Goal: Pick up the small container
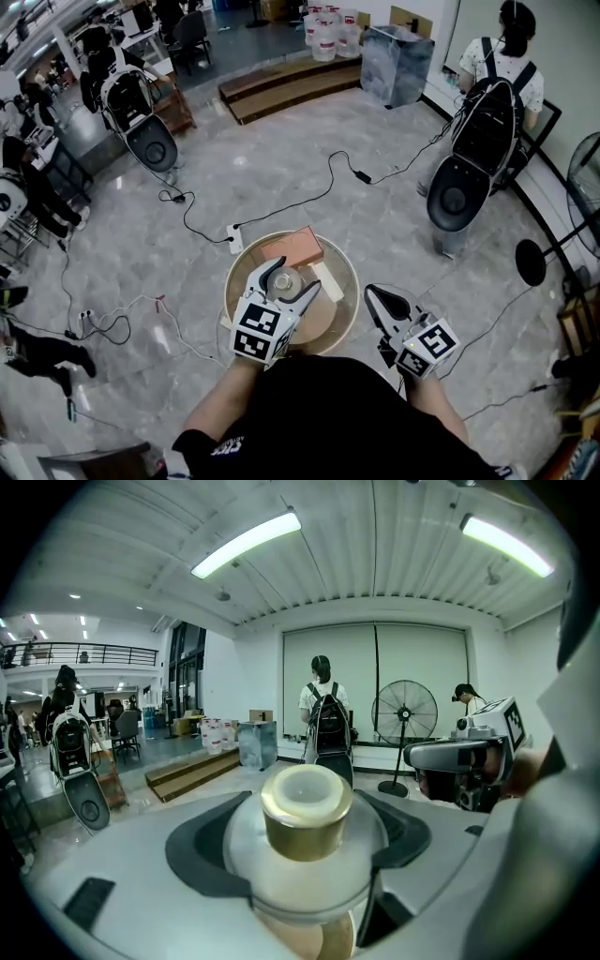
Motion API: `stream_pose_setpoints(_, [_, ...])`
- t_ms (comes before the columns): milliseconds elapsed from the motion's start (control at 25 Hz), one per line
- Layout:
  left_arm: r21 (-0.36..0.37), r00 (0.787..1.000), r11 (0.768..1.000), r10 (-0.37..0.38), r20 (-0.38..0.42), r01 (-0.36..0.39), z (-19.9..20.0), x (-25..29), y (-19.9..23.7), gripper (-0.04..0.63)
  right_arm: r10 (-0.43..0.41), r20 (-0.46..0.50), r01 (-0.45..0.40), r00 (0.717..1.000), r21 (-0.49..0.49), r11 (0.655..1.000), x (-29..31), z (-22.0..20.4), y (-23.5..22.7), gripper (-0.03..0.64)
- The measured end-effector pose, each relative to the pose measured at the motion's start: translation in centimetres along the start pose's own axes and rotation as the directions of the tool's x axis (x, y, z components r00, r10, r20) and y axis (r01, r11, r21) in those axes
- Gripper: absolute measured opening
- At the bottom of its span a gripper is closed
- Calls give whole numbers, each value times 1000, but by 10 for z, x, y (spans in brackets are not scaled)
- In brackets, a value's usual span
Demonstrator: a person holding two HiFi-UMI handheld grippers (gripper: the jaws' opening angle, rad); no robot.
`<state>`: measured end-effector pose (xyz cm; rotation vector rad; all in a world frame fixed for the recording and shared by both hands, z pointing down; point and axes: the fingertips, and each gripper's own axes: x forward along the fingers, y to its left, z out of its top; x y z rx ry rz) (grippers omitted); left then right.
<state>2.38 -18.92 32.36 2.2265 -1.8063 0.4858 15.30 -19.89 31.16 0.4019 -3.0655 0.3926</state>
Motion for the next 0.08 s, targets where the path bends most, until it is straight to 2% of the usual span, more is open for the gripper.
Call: stream_pose_setpoints(80, [-1, 1000, 1000, -2, -3, 2, -2, 0, -3, 345, 0, 2, 0, 1000, 6, 1000, -3, -2, -1, 12])
